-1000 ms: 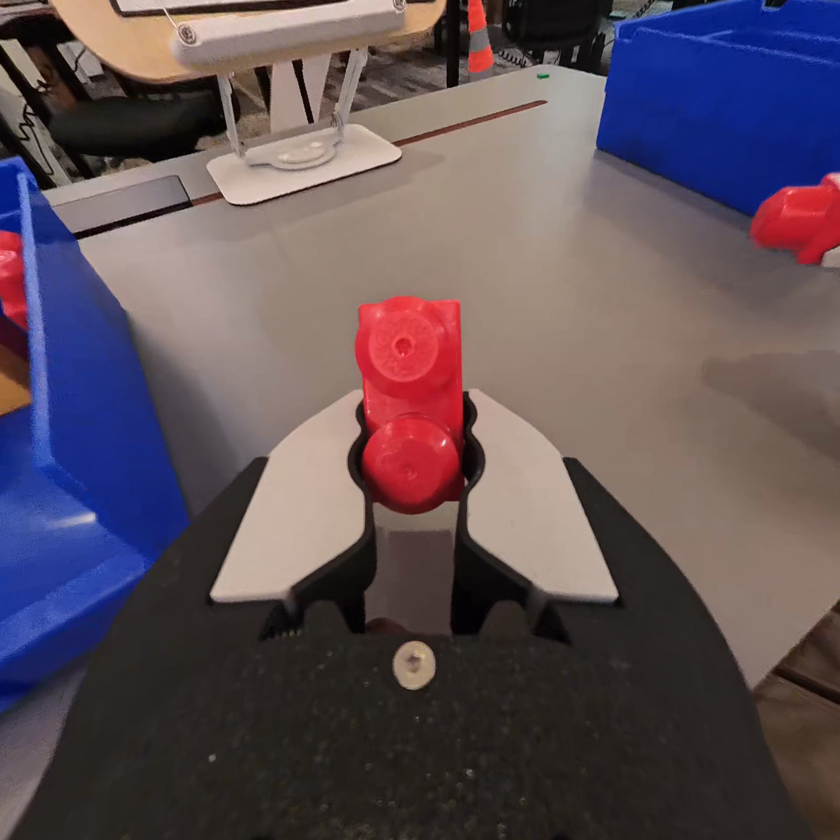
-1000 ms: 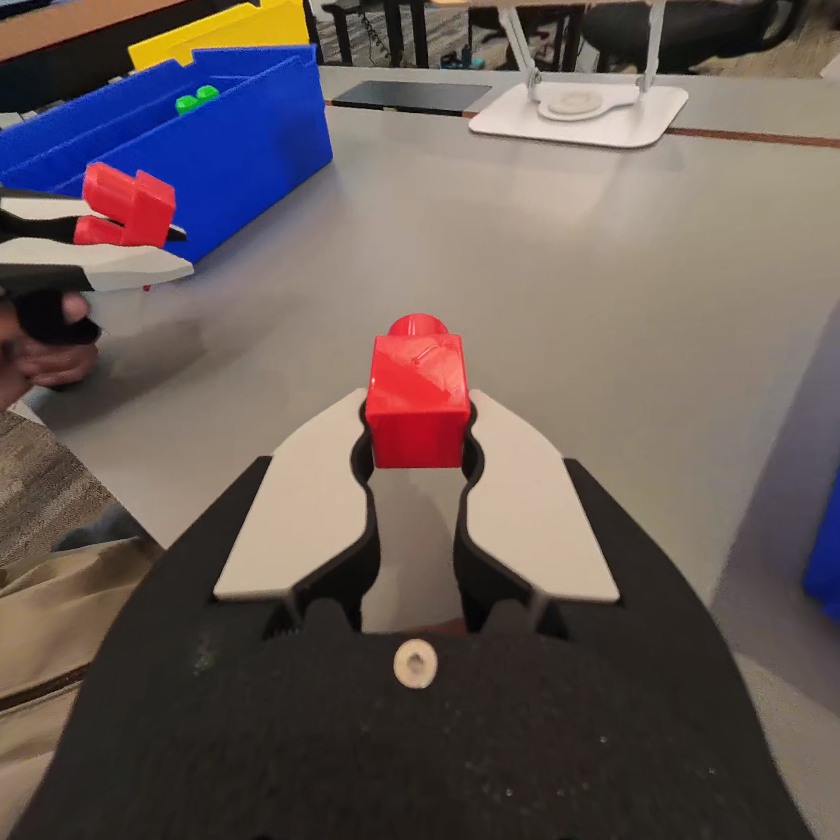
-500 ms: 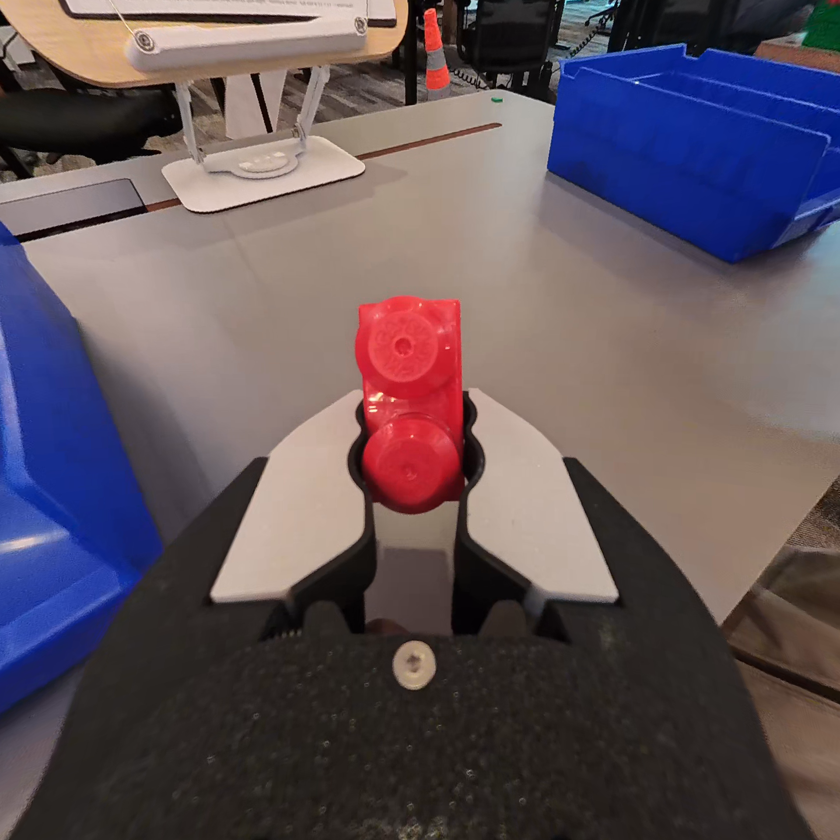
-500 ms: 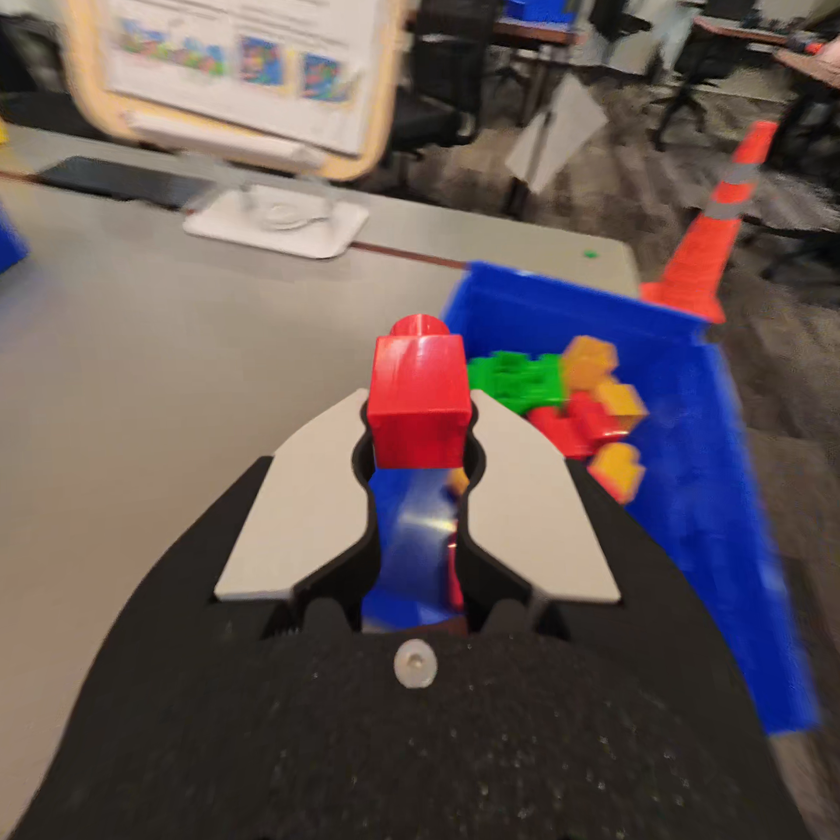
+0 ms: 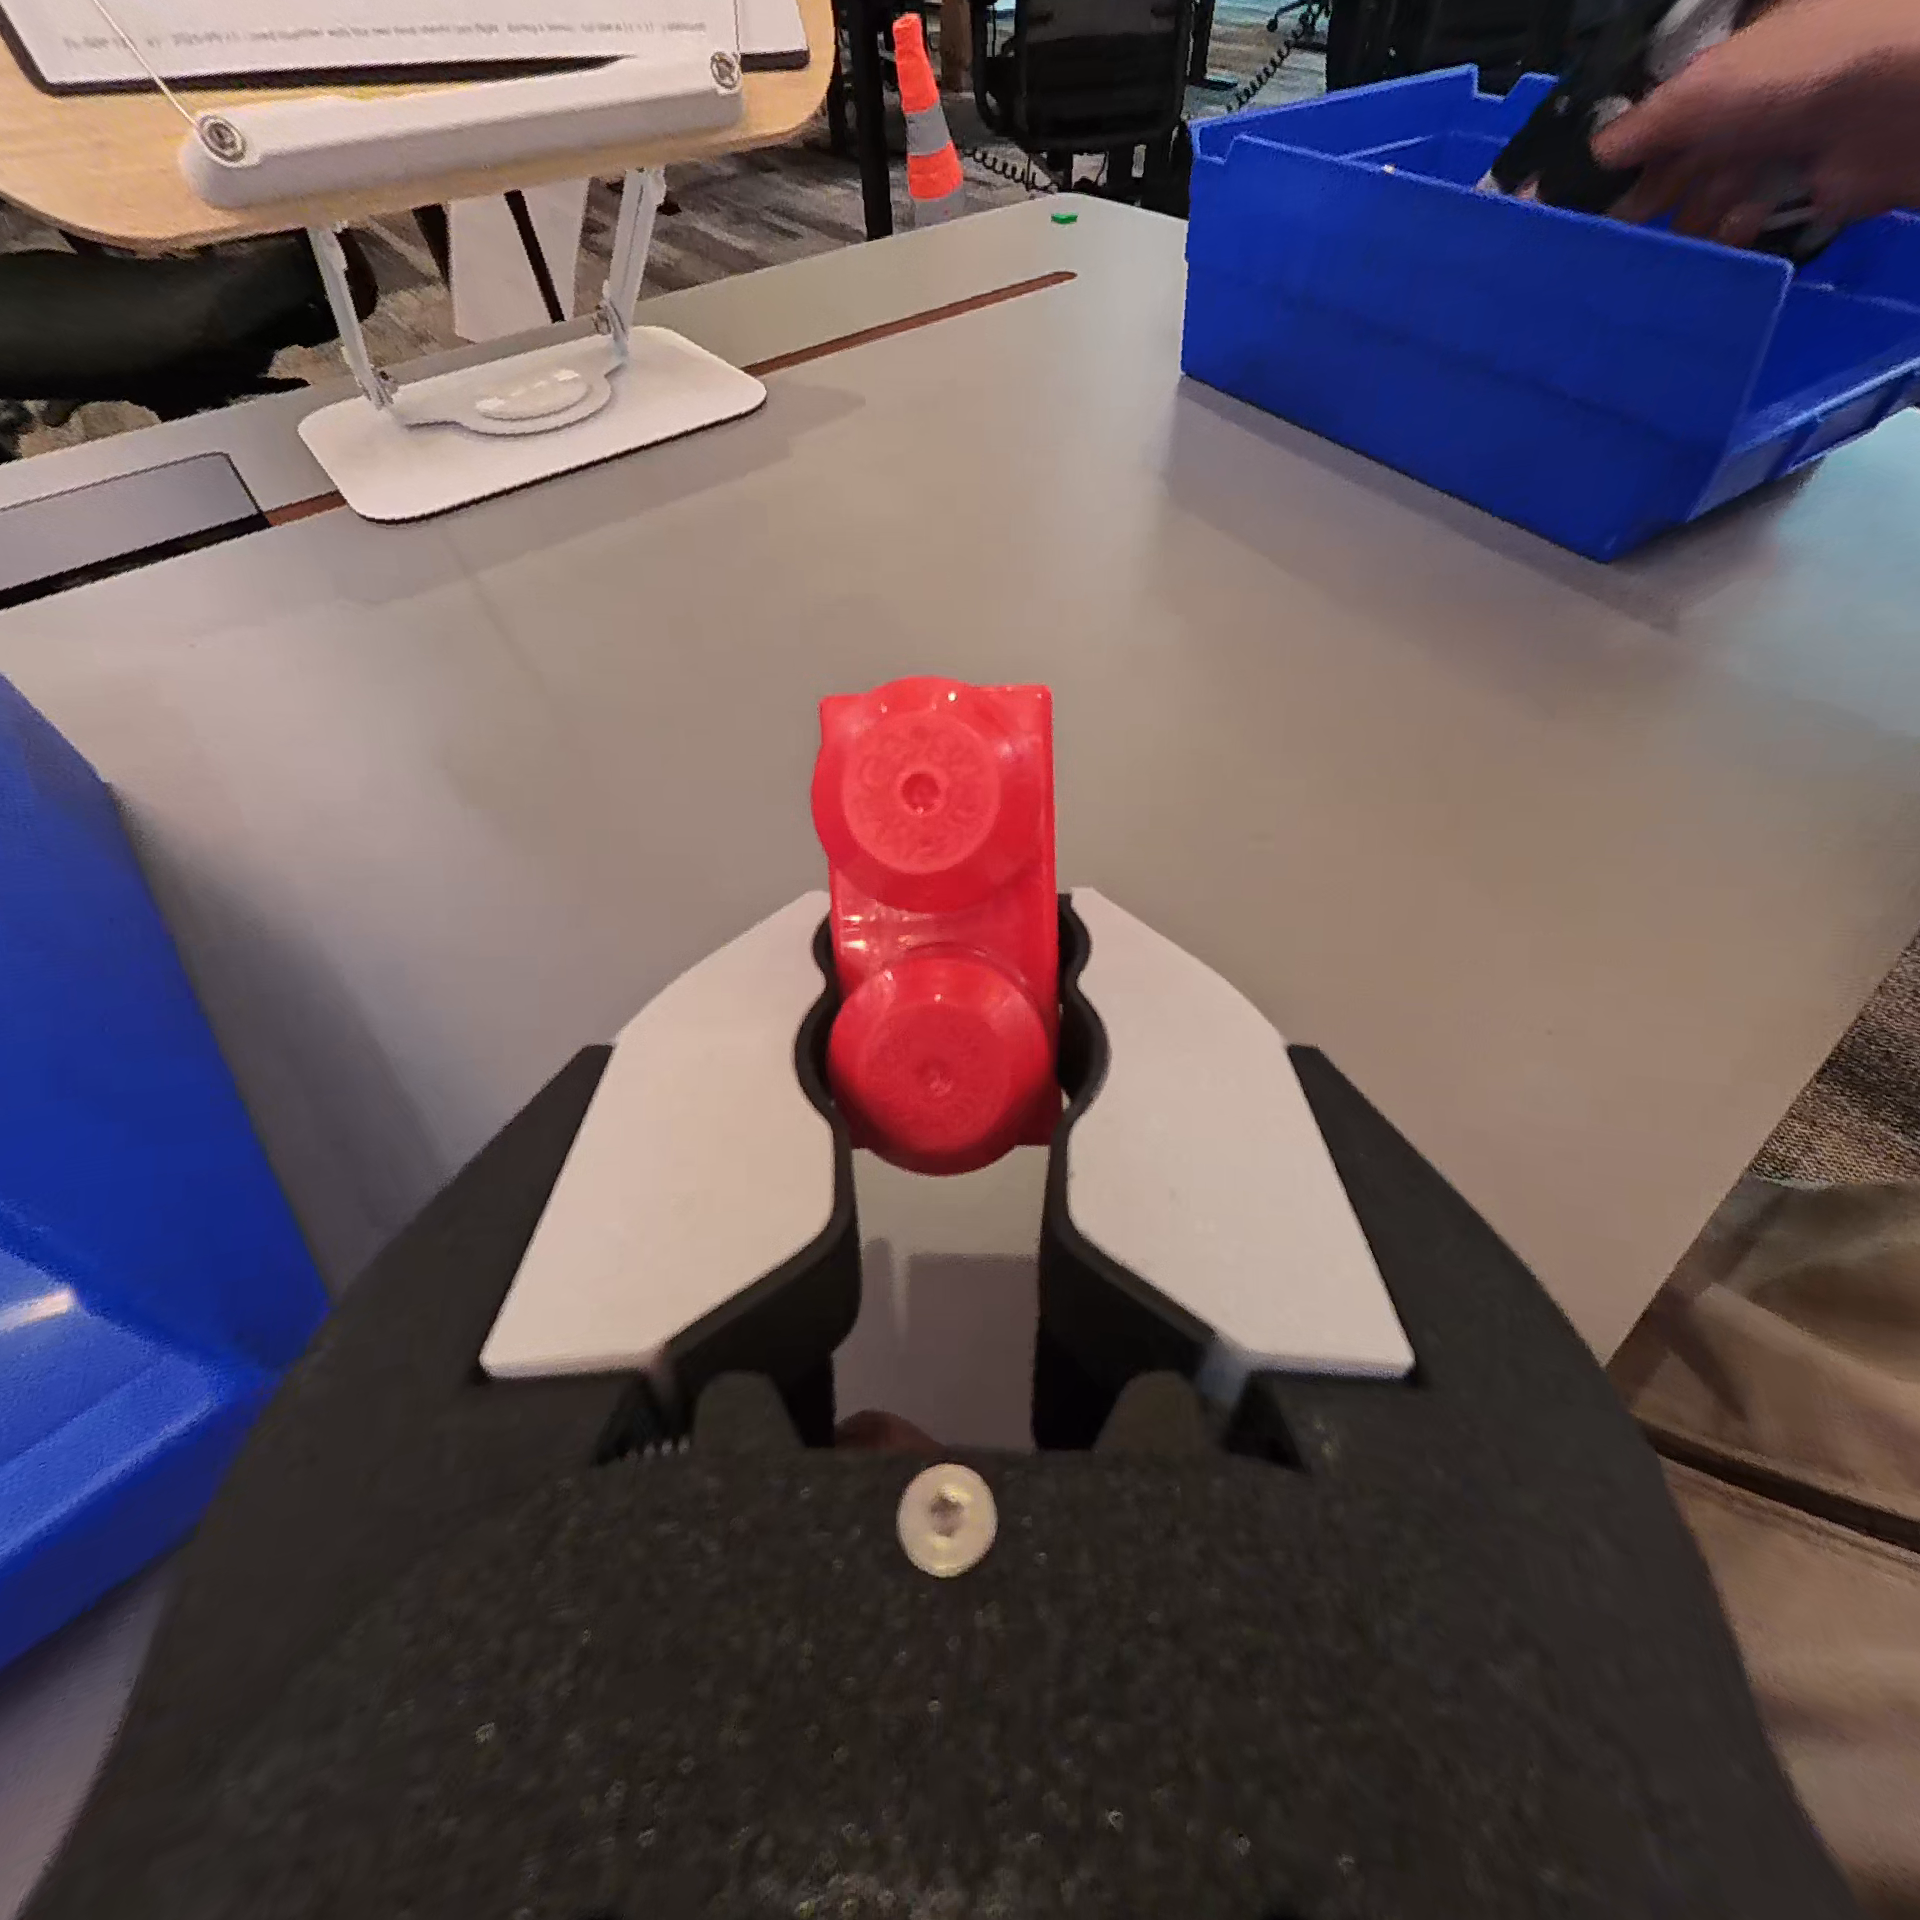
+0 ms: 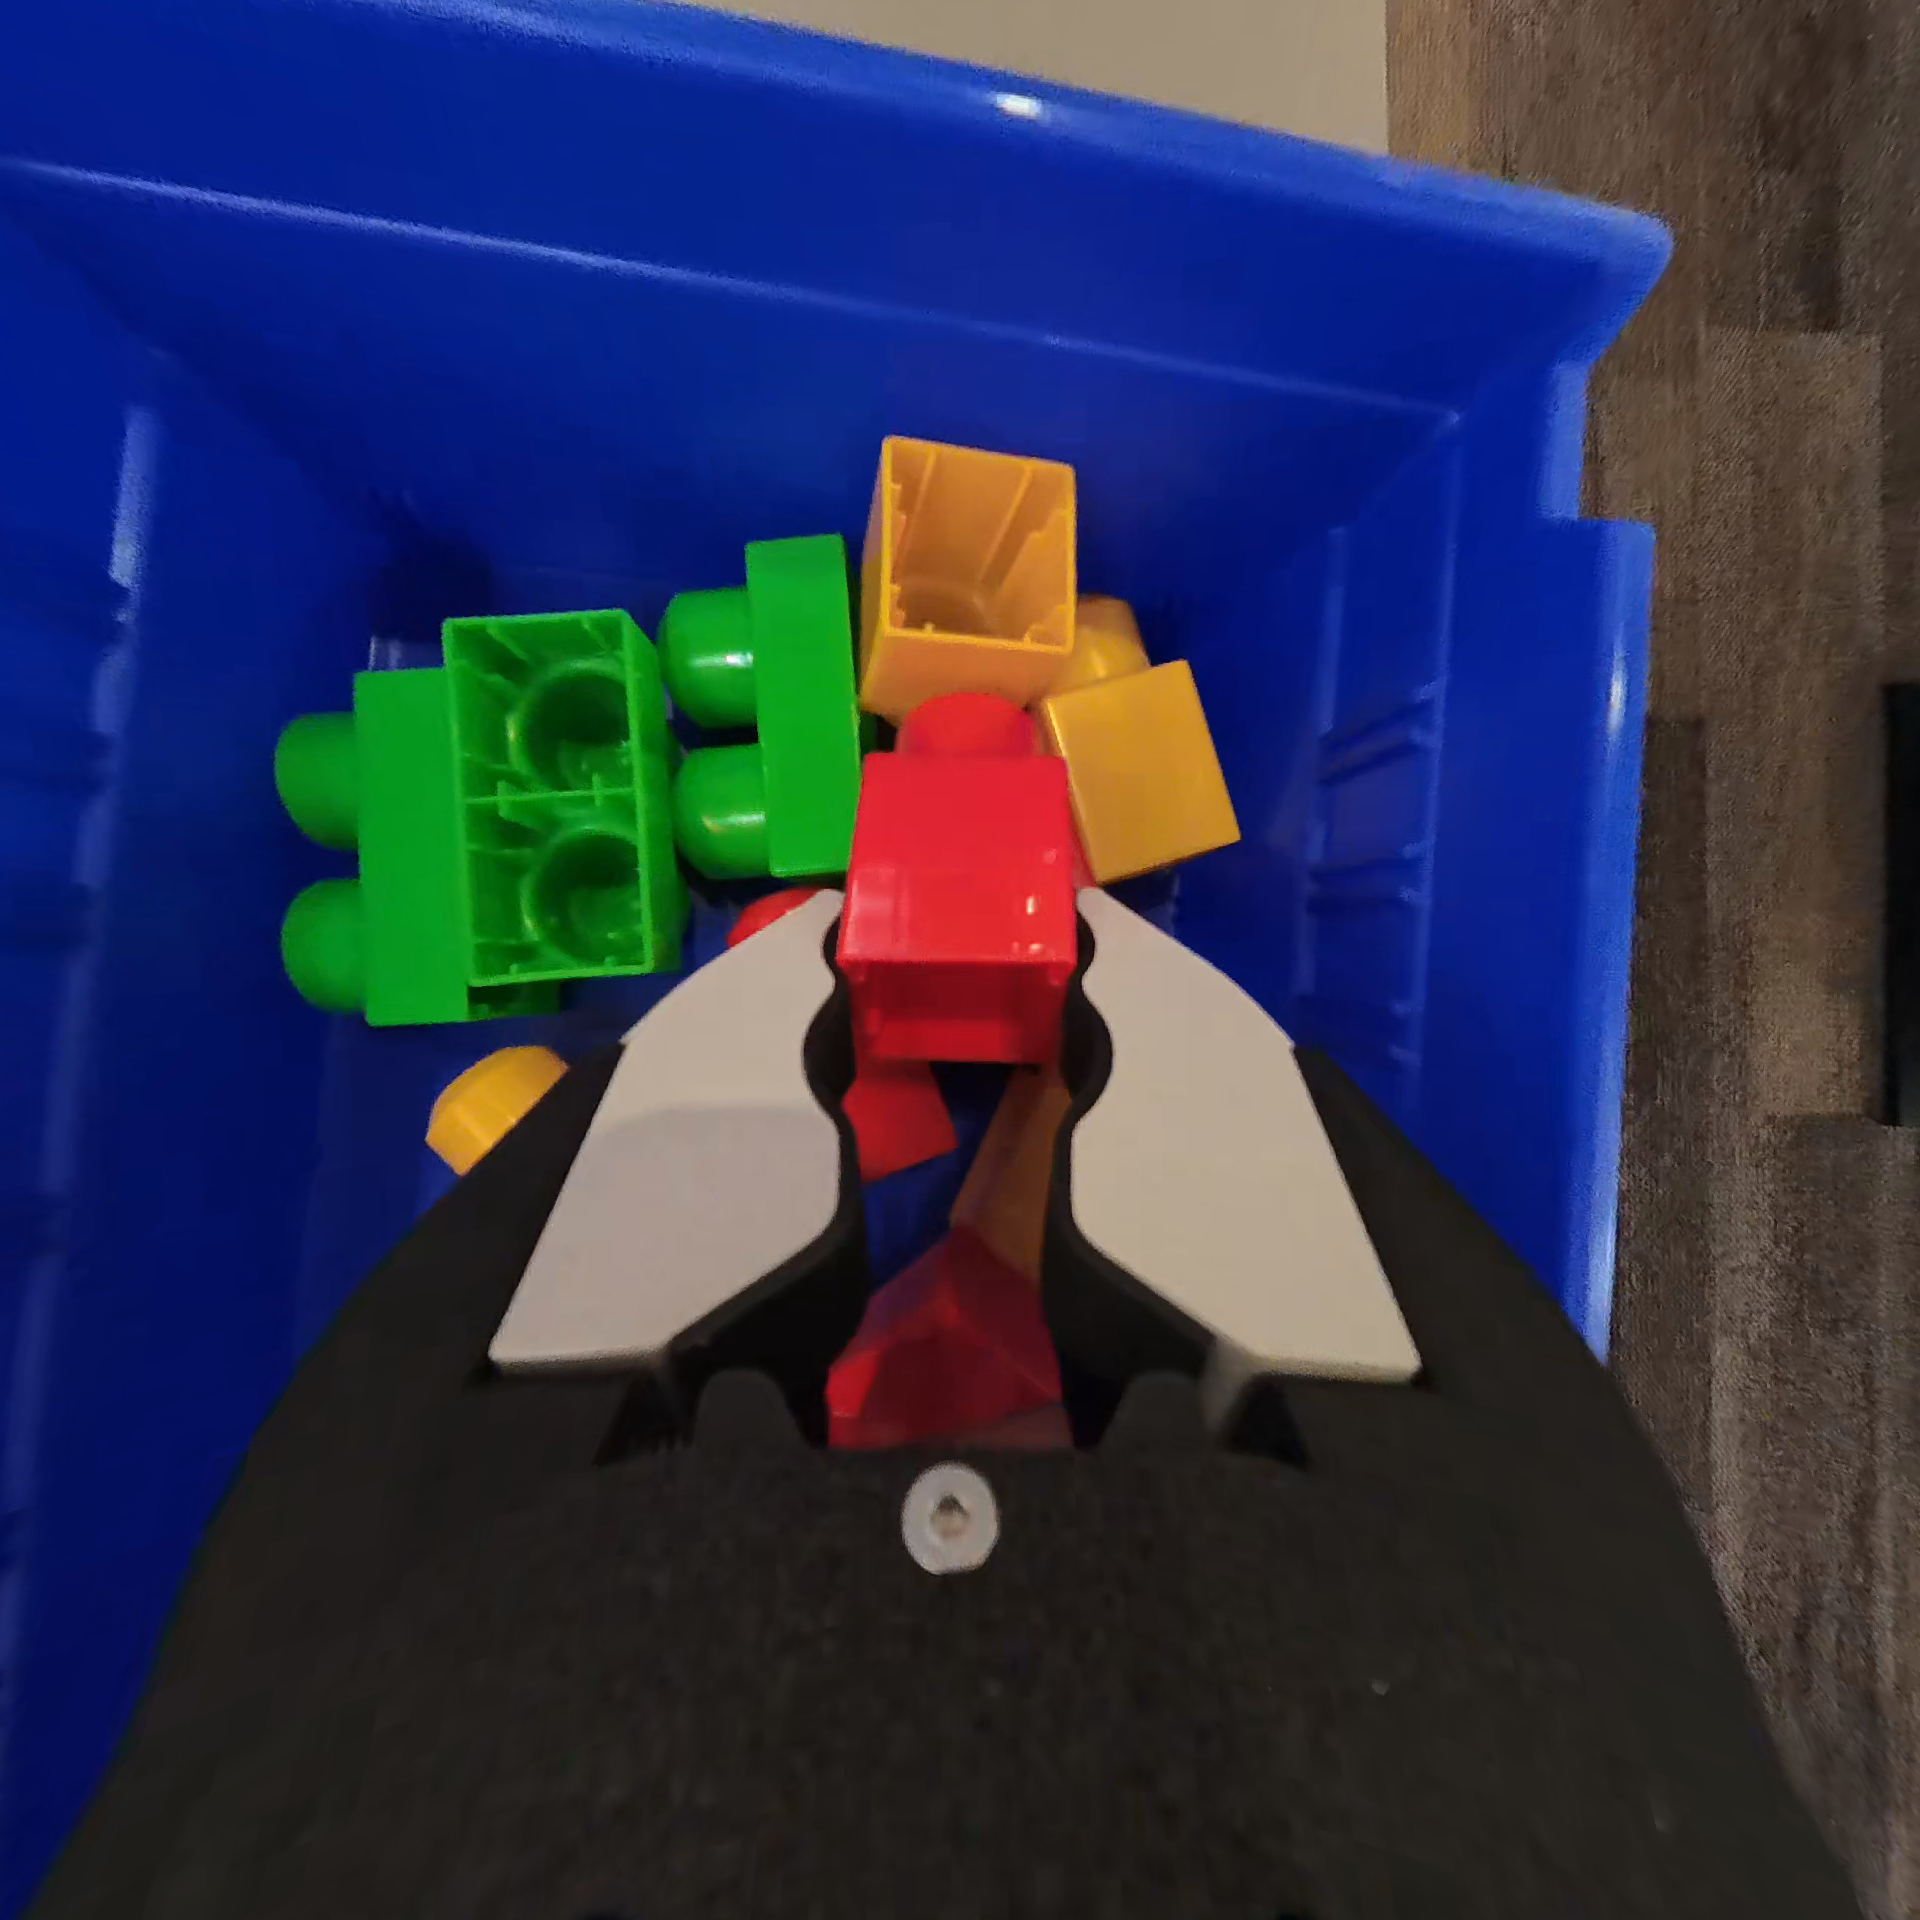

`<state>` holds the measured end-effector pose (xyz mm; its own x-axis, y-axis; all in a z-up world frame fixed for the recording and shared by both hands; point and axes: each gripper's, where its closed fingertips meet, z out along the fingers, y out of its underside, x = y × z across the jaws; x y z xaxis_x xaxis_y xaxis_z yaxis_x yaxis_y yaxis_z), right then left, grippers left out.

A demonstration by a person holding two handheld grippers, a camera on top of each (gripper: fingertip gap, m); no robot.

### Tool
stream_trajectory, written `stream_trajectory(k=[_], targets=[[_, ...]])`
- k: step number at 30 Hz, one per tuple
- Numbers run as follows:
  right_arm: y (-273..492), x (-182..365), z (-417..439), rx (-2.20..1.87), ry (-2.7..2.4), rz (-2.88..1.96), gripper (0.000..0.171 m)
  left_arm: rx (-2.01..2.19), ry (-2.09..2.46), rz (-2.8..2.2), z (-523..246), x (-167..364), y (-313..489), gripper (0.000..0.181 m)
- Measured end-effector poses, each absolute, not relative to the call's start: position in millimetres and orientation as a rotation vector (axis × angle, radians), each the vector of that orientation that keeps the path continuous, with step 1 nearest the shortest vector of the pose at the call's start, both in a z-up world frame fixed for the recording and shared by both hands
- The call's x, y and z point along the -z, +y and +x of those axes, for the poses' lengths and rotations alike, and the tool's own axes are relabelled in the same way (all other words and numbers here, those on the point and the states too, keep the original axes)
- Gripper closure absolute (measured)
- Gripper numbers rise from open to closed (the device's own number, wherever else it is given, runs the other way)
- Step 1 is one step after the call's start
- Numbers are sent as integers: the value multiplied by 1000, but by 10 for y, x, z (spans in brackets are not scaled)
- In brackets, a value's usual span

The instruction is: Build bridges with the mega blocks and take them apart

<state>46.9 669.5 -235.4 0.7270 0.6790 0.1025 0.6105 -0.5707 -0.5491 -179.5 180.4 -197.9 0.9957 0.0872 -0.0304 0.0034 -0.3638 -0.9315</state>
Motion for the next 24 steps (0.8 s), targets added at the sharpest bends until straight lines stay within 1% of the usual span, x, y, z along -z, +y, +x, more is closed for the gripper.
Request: stream_trajectory(k=[1, 2, 3, 5, 7, 9, 12, 14, 16, 19, 21, 24], targets=[[6699, 2373, 486, -137, -981, -2377, 132, -88, -61, -1947, -1788, 1991, 1806, 144], [6703, 2385, 502, -119, -986, -2381, 116, -94, -61, -1947, -1789, 1992, 1806, 144], [6697, 2376, 510, -117, -987, -2373, 106, -91, -57, -1947, -1782, 1989, 1806, 144], [6624, 2279, 528, -146, -981, -2337, 95, -86, -54, -1947, -1780, 1979, 1805, 144], [6432, 2042, 528, -215, -973, -2263, 93, -94, -58, -1946, -1804, 1968, 1797, 144], [6081, 1675, 475, -317, -973, -2124, 93, -99, -66, -1939, -1839, 1949, 1787, 144], [5257, 1154, 272, -484, -1028, -1826, 94, -99, -79, -1921, -1894, 1921, 1773, 144], [4629, 966, 109, -590, -1048, -1611, 94, -87, -87, -1917, -1922, 1927, 1768, 144], [4040, 1039, -39, -692, -1068, -1505, 99, -79, -101, -1921, -1949, 1953, 1768, 144], [3367, 1494, -274, -820, -1142, -1536, 96, -71, -106, -1927, -1955, 1981, 1771, 144], [3127, 1808, -372, -857, -1177, -1599, 94, -78, -95, -1932, -1941, 1986, 1772, 144], [2934, 2050, -454, -923, -1212, -1663, 93, -95, -71, -1939, -1915, 1983, 1772, 144]])
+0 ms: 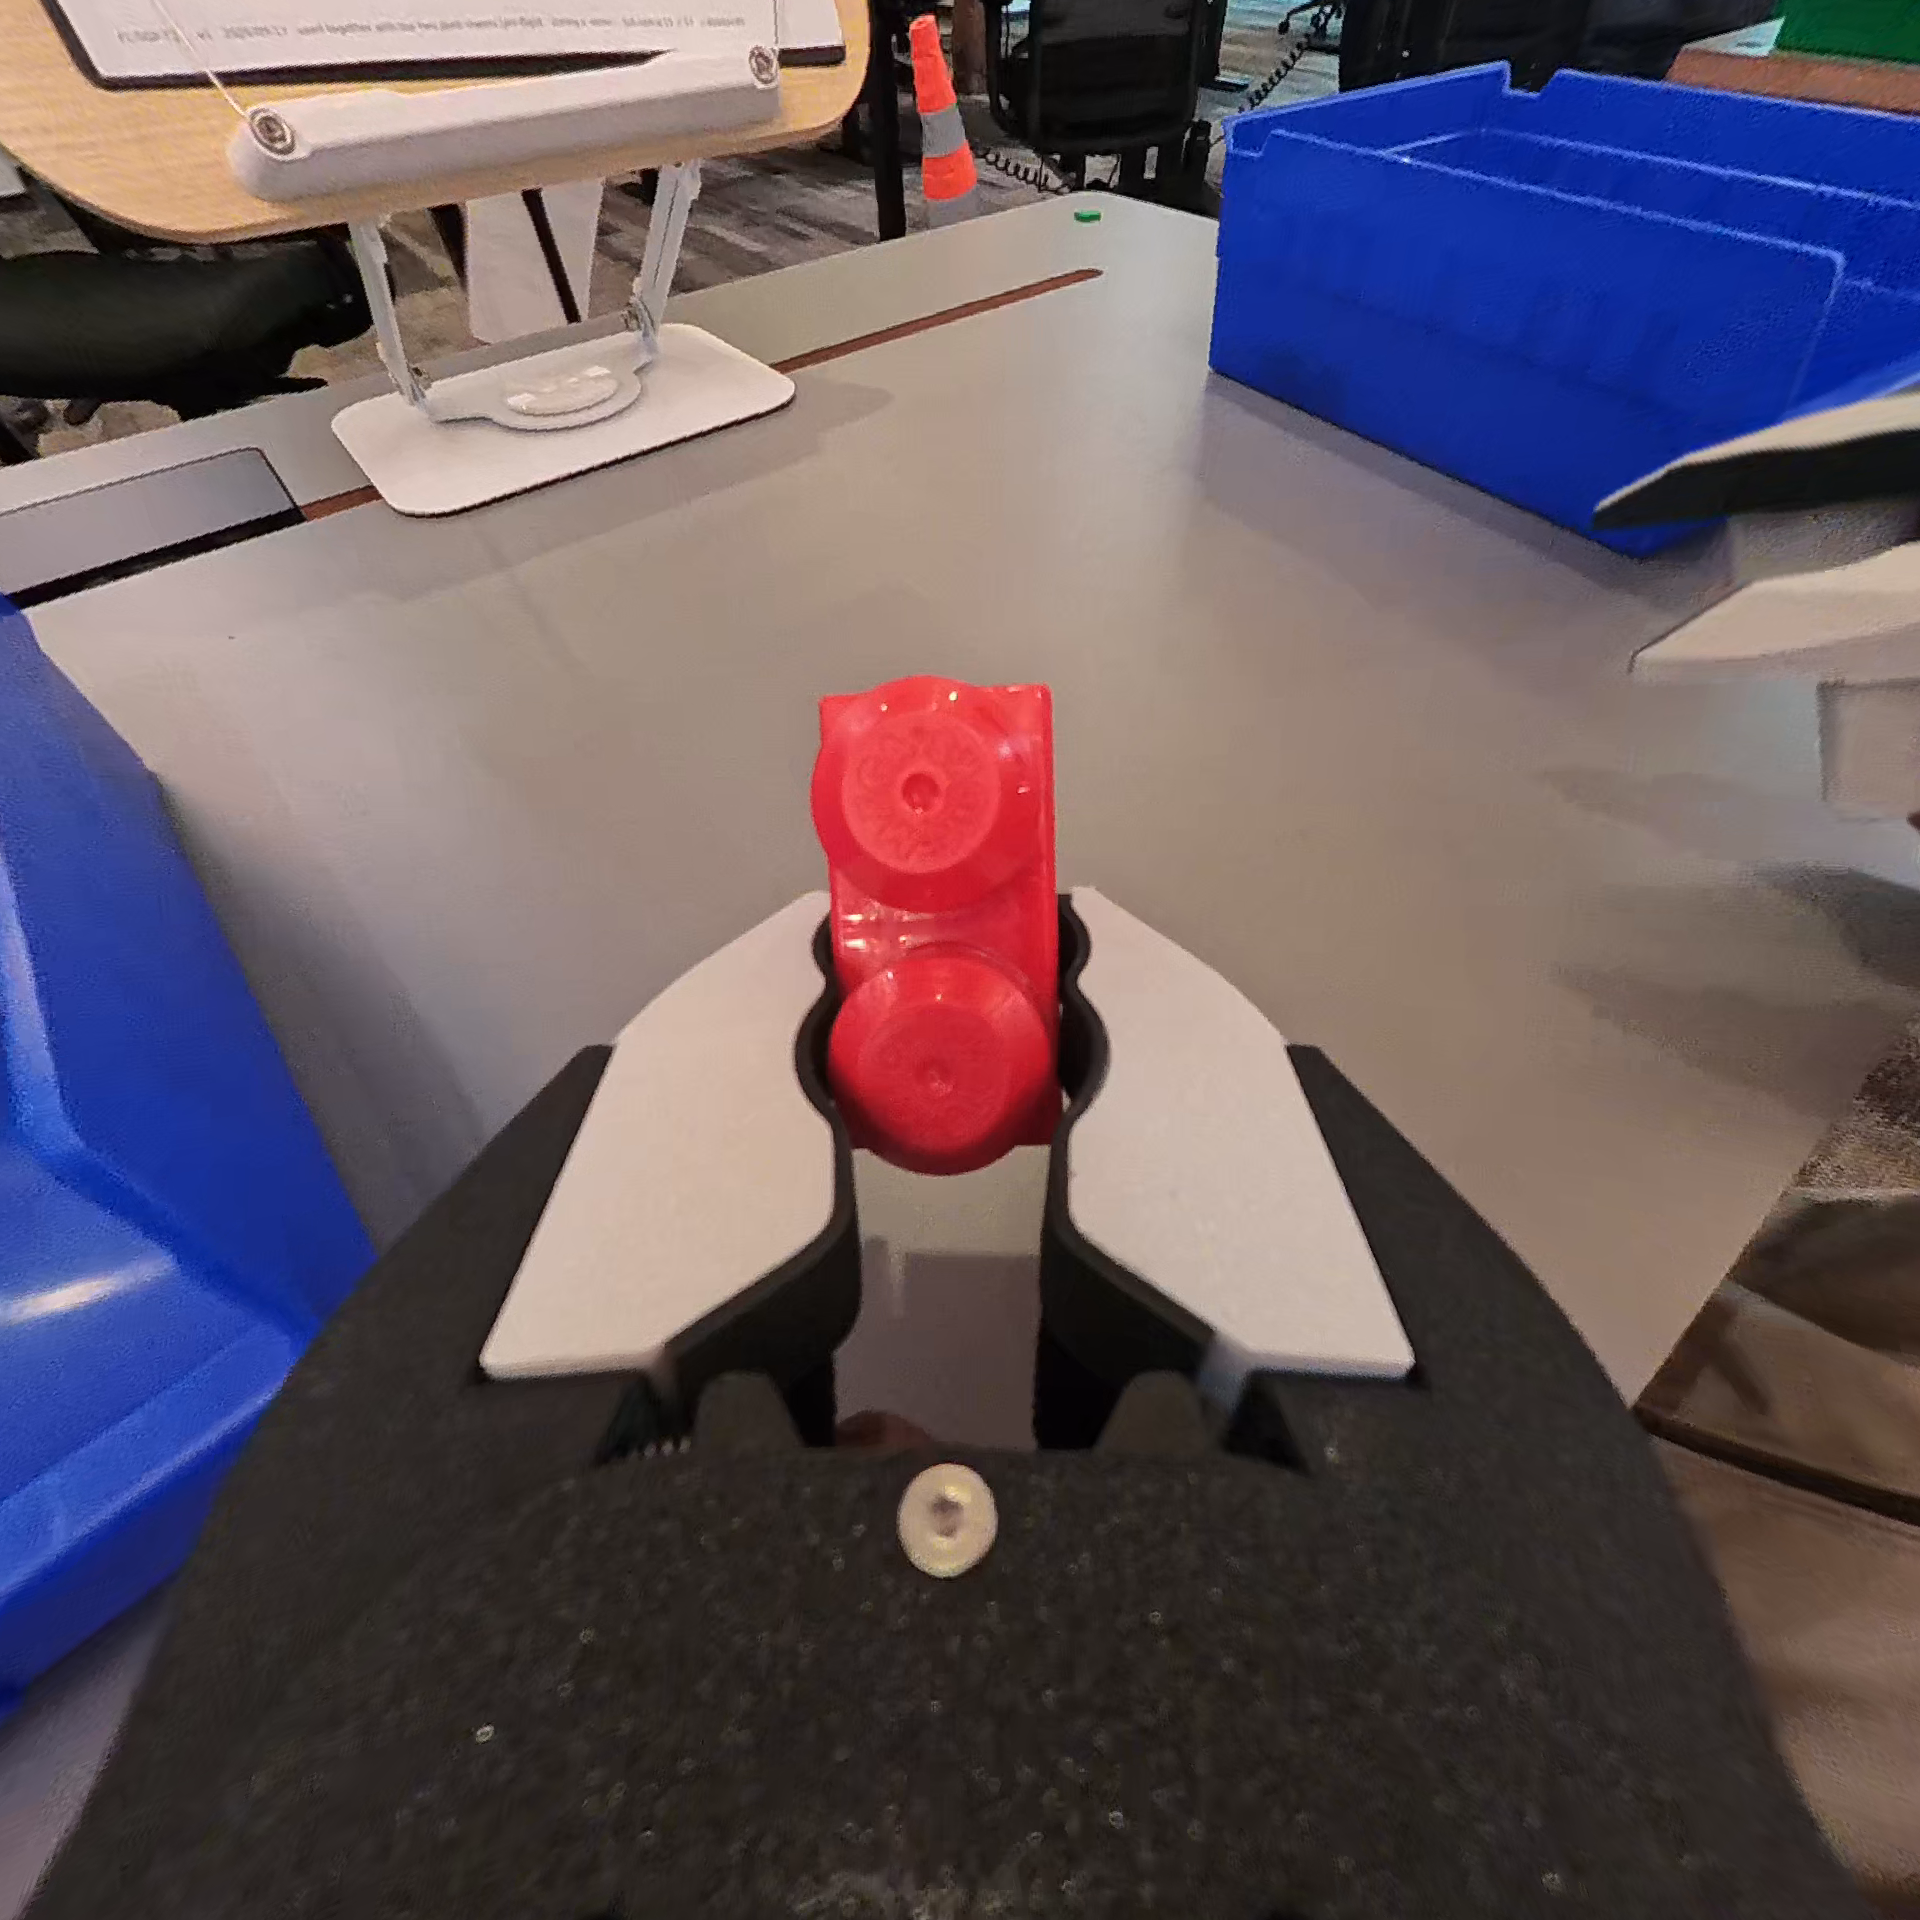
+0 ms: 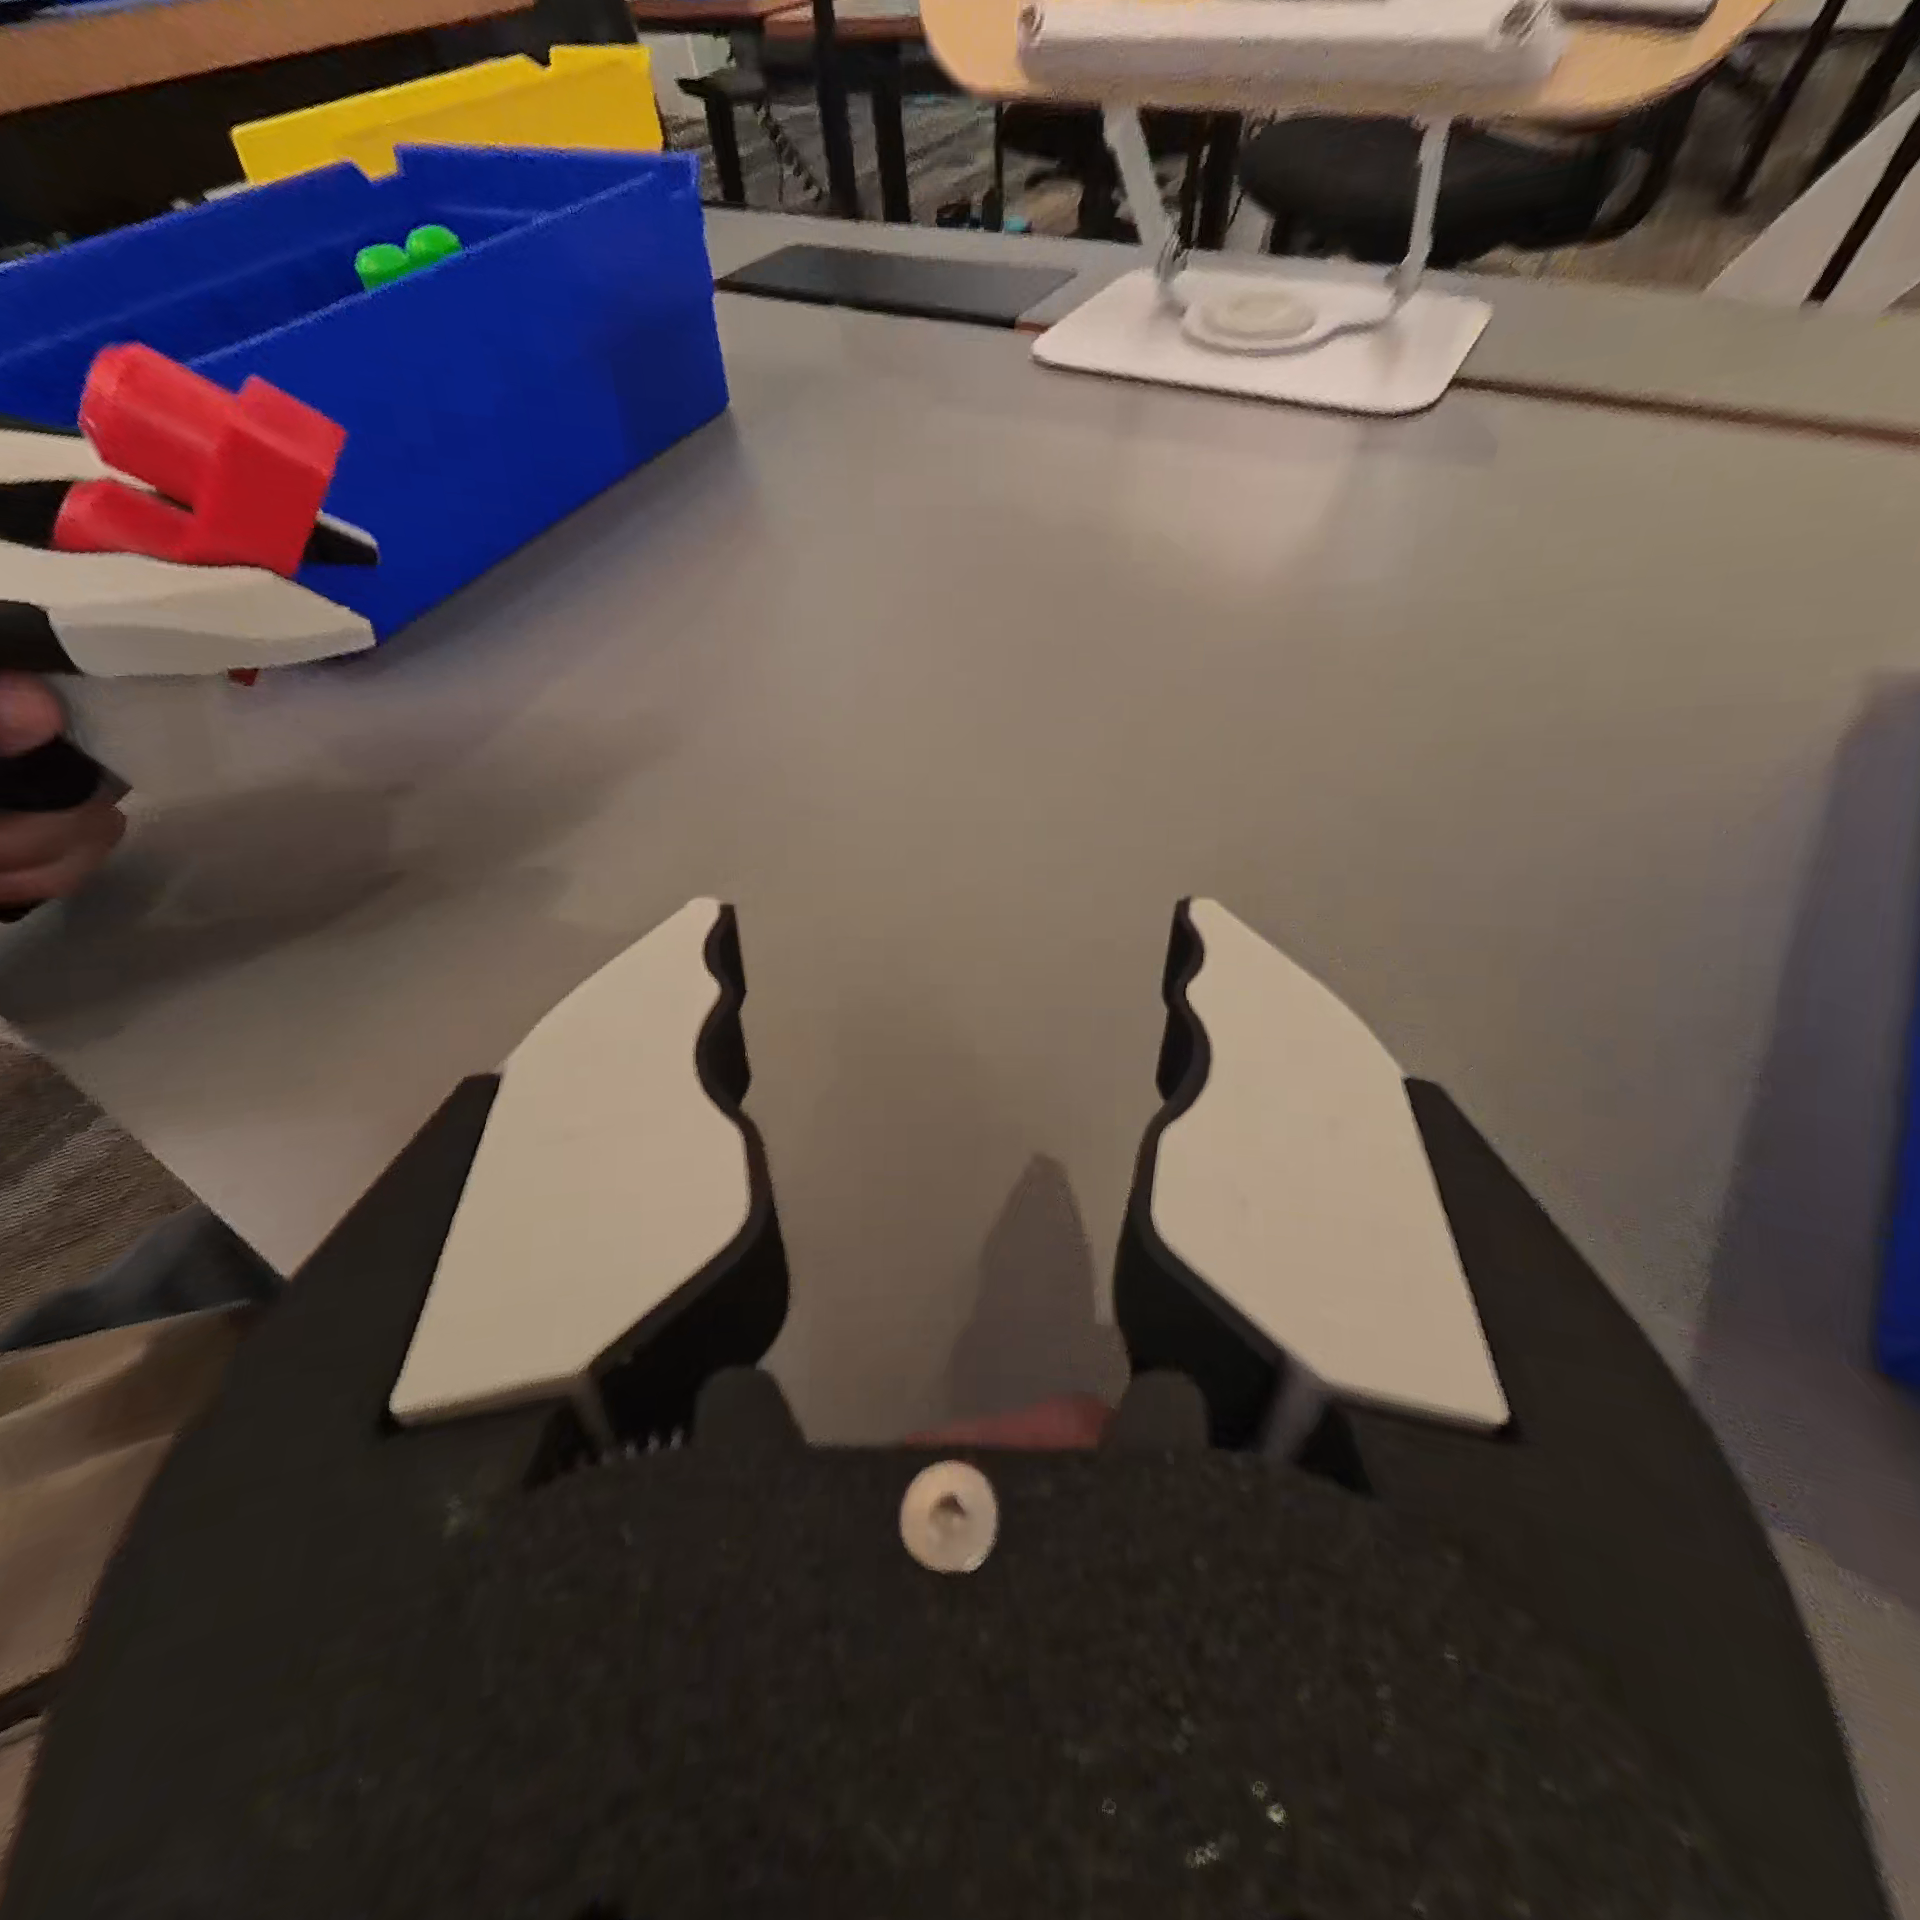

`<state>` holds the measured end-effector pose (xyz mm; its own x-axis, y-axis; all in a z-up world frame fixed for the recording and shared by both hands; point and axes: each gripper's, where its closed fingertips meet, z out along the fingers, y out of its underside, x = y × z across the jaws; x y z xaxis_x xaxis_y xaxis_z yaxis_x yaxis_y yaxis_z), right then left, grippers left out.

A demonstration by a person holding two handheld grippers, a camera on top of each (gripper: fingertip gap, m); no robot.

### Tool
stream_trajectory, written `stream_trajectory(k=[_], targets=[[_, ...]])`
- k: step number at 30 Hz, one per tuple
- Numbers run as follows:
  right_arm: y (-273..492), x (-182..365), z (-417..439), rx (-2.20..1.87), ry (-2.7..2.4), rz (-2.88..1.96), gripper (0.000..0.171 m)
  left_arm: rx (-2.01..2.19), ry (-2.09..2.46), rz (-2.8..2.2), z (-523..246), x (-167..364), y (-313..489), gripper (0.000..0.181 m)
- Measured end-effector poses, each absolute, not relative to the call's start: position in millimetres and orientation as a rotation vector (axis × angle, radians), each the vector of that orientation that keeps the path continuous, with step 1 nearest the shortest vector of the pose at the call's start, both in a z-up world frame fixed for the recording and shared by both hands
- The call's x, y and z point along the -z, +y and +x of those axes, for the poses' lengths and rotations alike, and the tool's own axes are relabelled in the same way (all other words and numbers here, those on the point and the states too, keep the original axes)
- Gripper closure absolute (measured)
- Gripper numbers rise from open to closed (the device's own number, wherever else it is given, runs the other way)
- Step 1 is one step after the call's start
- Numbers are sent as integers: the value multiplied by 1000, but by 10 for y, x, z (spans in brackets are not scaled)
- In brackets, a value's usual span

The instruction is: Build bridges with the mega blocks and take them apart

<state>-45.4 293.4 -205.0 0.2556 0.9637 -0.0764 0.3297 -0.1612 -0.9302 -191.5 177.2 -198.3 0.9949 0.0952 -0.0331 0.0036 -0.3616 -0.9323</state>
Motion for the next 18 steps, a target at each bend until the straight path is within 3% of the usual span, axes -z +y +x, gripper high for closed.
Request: stream_trajectory(k=[10, 18], targets=[[3002, 2007, -444, -980, -1216, -1687, 97, -111, -15, -1940, -1833, 1953, 1789, 144], [2486, 1522, -1043, -1388, -1442, -1623, 100, -411, 370, -1946, -1728, 1808, 2025, 144]])
